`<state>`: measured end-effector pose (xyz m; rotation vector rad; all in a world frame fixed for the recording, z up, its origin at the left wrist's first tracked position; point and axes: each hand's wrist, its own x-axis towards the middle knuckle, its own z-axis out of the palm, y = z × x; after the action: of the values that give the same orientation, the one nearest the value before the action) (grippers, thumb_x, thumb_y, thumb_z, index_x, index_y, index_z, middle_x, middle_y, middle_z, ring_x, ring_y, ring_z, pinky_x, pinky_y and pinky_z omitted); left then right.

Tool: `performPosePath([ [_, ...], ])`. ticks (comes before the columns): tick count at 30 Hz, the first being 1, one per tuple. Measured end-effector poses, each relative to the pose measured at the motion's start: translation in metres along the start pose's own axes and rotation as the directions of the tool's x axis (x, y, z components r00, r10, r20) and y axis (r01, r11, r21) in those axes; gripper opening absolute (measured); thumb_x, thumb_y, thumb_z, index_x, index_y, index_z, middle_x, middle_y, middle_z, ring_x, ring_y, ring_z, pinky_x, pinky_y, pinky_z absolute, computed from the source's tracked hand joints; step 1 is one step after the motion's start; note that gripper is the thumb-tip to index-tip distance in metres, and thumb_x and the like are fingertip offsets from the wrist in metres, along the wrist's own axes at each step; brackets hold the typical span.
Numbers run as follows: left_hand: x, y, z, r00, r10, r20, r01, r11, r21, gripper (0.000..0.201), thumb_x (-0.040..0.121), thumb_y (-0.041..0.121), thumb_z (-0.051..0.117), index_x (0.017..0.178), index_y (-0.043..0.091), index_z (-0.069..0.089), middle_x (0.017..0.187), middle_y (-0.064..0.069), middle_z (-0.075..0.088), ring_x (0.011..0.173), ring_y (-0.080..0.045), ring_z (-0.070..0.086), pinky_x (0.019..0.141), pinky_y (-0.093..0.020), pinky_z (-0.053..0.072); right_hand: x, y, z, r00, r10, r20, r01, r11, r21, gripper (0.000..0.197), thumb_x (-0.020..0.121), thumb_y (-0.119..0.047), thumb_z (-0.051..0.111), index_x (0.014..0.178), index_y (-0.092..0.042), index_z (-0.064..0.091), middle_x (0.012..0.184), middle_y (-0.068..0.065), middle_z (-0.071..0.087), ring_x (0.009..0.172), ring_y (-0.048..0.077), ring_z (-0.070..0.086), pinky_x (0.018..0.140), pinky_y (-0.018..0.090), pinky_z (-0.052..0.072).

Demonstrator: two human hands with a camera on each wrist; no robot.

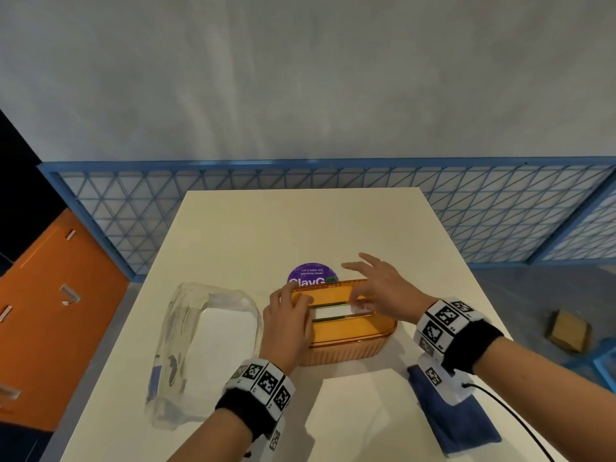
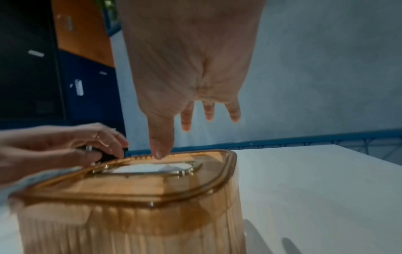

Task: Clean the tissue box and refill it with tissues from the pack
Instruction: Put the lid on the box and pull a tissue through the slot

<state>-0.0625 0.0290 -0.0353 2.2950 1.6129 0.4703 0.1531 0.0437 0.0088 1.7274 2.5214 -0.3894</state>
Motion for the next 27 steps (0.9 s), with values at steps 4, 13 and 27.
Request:
performPosePath([
  [4,0.006,0.005,0.004,0.998,0.042,0.046,-0.045,0.998,0.053,0.029,0.096,0.032,0.045,0.124,0.026,0.052,0.152,0.0,0.024,0.138,-0.022,0.021,0.108,-0.034,0.03,0.005,-0.002,0.008,0.99,-0.127,-0.061,0.118,0.985,-0.128,0.016,0.08,-0.031,0.071,0.095,-0.032,0.072,0.157,-0.007,0.018,0.147,0.028,0.001,0.114,0.054,0.015],
  [13,0.014,-0.004,0.011,0.998,0.051,-0.035,-0.054,0.996,-0.071,0.02,0.094,0.026,0.053,0.11,0.02,0.062,0.145,0.0,0.037,0.131,-0.021,0.033,0.102,-0.031,0.034,0.016,-0.008,0.01,0.951,-0.308,-0.009,0.293,0.914,-0.28,0.028,0.078,-0.034,0.072,0.105,-0.037,0.068,0.158,-0.002,0.016,0.147,0.034,0.002,0.113,0.055,0.012],
  [27,0.013,-0.006,0.024,0.992,-0.007,-0.127,-0.017,0.983,-0.182,0.023,0.09,0.021,0.059,0.112,0.015,0.063,0.134,-0.004,0.049,0.122,-0.022,0.043,0.101,-0.029,0.04,0.022,-0.012,0.024,0.908,-0.417,-0.044,0.367,0.842,-0.396,0.028,0.062,-0.033,0.085,0.087,-0.026,0.075,0.143,0.003,0.048,0.135,0.034,0.04,0.099,0.047,0.045],
])
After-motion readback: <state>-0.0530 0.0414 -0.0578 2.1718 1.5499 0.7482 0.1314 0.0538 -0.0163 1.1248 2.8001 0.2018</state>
